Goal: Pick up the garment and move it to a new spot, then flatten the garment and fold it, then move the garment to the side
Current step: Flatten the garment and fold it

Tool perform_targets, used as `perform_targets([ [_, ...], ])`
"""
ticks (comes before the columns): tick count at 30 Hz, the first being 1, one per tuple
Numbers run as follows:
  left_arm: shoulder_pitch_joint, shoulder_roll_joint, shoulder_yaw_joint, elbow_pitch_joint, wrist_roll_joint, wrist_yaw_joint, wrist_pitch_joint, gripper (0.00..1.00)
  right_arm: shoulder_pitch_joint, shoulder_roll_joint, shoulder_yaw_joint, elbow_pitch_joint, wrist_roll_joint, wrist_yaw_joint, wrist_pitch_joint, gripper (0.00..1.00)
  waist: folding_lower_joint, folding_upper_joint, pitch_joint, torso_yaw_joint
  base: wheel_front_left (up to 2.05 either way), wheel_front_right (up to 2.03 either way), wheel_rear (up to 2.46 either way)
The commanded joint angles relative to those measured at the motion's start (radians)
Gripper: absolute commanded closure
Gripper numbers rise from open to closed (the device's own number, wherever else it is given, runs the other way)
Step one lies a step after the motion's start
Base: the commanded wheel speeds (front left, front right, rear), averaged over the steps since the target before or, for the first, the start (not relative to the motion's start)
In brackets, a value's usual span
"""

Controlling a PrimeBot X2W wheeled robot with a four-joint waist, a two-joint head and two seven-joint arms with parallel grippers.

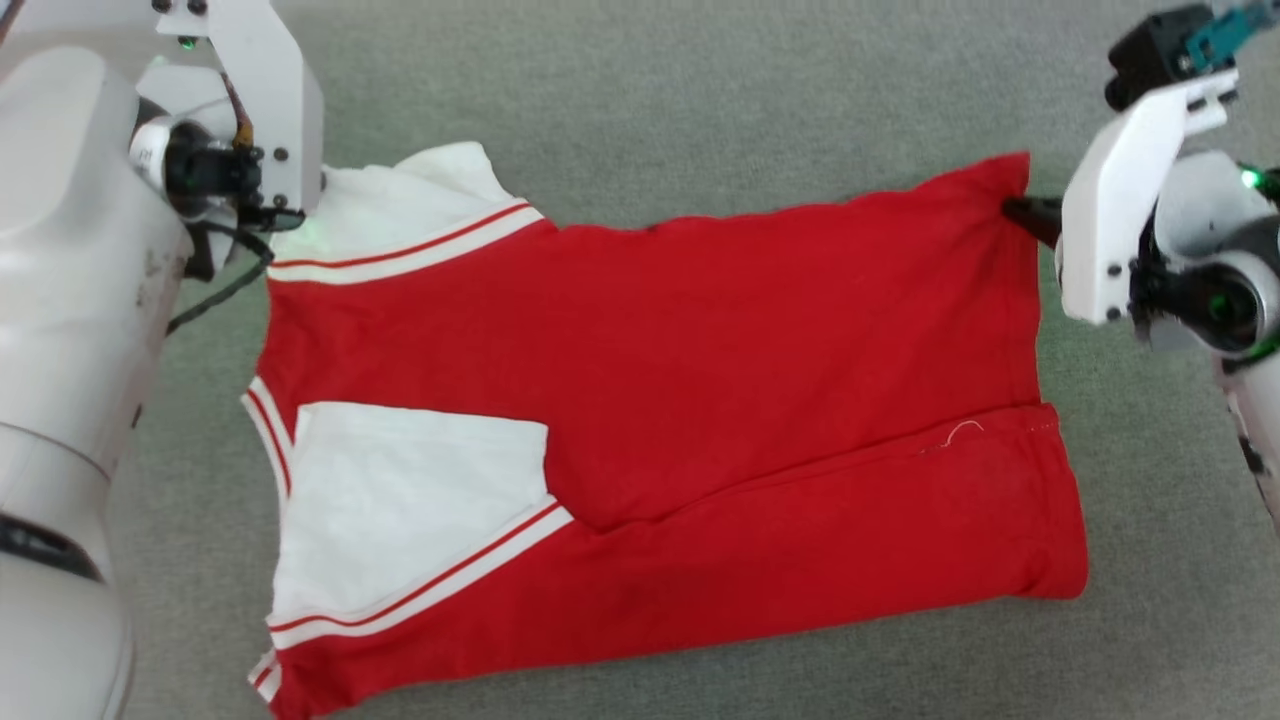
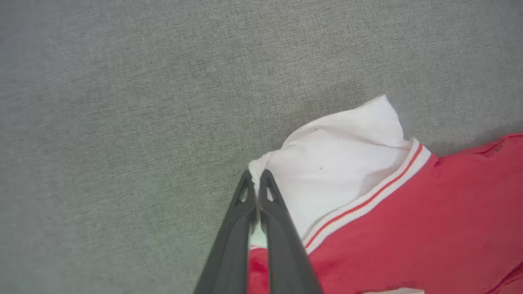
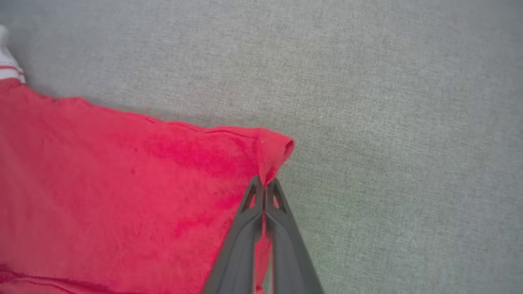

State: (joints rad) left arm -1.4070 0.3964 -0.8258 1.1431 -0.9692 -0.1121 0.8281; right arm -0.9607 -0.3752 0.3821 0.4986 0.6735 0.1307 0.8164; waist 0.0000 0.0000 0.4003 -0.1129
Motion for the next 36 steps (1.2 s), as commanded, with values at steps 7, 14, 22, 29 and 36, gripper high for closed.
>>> perform_targets([
  [7, 0.047, 0.038, -0.017, -0.078, -0.004, -0.011, 0.027, 1.0, 0.119, -0.098, 0.03, -0.123, 0.068, 0.0, -0.042, 1.0, 0.0, 0.0, -0.079, 0.054, 0.0, 0.0, 0.0],
  [14, 0.135, 0.101, -0.024, -0.241, -0.015, 0.038, 0.072, 1.0, 0.258, -0.169, 0.004, -0.253, 0.101, 0.0, -0.032, 1.0, 0.0, 0.0, -0.133, 0.079, 0.0, 0.0, 0.0],
  [22, 0.374, 0.259, -0.031, -0.674, -0.055, 0.241, 0.198, 1.0, 0.464, -0.225, -0.062, -0.436, 0.115, 0.0, 0.013, 1.0, 0.0, 0.0, -0.169, 0.095, 0.0, 0.0, 0.0],
  [29, 0.59, 0.413, -0.035, -1.117, -0.109, 0.471, 0.308, 1.0, 0.612, -0.208, -0.152, -0.515, 0.1, 0.0, 0.083, 1.0, 0.0, 0.0, -0.173, 0.099, 0.0, 0.0, 0.0],
  [36, 0.684, 0.448, -0.058, -1.249, -0.131, 0.552, 0.343, 1.0, 0.674, -0.148, -0.158, -0.535, 0.065, 0.0, 0.135, 1.0, 0.0, 0.0, -0.172, 0.09, 0.0, 0.0, 0.0],
])
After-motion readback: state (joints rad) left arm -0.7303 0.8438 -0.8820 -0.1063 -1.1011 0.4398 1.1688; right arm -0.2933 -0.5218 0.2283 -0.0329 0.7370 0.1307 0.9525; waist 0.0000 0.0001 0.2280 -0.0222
